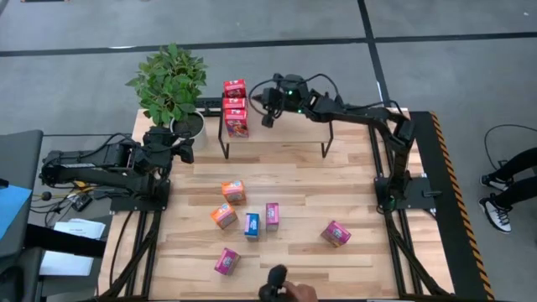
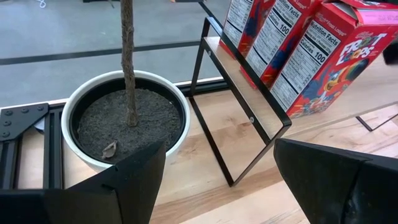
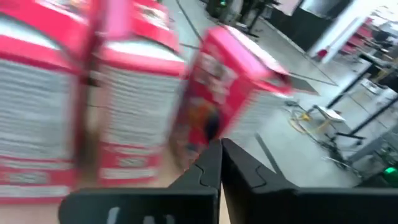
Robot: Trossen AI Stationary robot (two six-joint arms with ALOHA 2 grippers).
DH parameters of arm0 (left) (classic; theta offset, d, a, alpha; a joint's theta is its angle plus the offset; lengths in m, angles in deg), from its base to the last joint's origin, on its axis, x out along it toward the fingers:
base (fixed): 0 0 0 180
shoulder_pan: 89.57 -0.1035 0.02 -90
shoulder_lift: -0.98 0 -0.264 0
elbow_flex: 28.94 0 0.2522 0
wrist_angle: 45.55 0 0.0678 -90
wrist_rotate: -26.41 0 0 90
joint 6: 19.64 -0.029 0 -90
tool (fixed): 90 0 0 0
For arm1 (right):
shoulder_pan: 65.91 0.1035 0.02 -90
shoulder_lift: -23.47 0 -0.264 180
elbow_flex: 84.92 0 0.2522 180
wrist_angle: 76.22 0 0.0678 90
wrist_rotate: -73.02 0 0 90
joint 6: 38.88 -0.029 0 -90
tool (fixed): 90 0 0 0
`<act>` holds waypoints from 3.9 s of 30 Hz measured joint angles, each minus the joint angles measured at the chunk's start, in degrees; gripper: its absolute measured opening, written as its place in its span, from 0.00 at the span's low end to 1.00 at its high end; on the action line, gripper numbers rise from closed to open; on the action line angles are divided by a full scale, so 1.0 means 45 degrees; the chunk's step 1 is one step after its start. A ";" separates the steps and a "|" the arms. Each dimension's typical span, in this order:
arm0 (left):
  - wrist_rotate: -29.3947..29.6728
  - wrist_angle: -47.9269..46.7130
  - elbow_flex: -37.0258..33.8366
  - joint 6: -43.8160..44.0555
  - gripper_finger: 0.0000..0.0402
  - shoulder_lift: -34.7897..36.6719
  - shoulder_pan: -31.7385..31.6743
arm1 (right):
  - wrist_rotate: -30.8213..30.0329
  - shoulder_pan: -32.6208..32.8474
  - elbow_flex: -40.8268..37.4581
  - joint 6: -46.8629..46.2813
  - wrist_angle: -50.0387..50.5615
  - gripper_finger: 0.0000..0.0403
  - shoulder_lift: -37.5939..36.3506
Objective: Stack cereal on shelf
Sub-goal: Adjust the red cereal boxes on the shelf, then put the right violet cereal box on the shelf
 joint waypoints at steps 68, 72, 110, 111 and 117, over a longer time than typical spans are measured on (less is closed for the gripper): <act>-0.3178 0.0585 0.0000 -0.2395 0.72 0.0005 -0.0003 | -0.0540 0.0902 0.4342 -0.5187 1.8859 0.59 -0.4915; -0.3206 0.0596 0.0000 -0.2938 0.72 0.0005 0.0002 | -0.0750 0.2719 0.4340 -0.7946 2.1348 0.65 -0.5383; -0.5437 0.0664 -0.0105 -0.5955 0.72 0.0010 -0.0001 | 0.0010 1.3309 0.0199 -2.1260 1.9931 0.66 -0.4003; -0.5446 0.0664 -0.0159 -0.5910 0.72 0.0005 -0.0003 | 0.0019 1.3301 0.0199 -2.1027 1.9902 0.66 -0.3899; -0.5756 0.0678 -0.0287 -0.5900 0.72 0.0006 -0.0002 | 0.0009 1.3115 0.0199 -2.0597 1.9952 0.66 -0.3808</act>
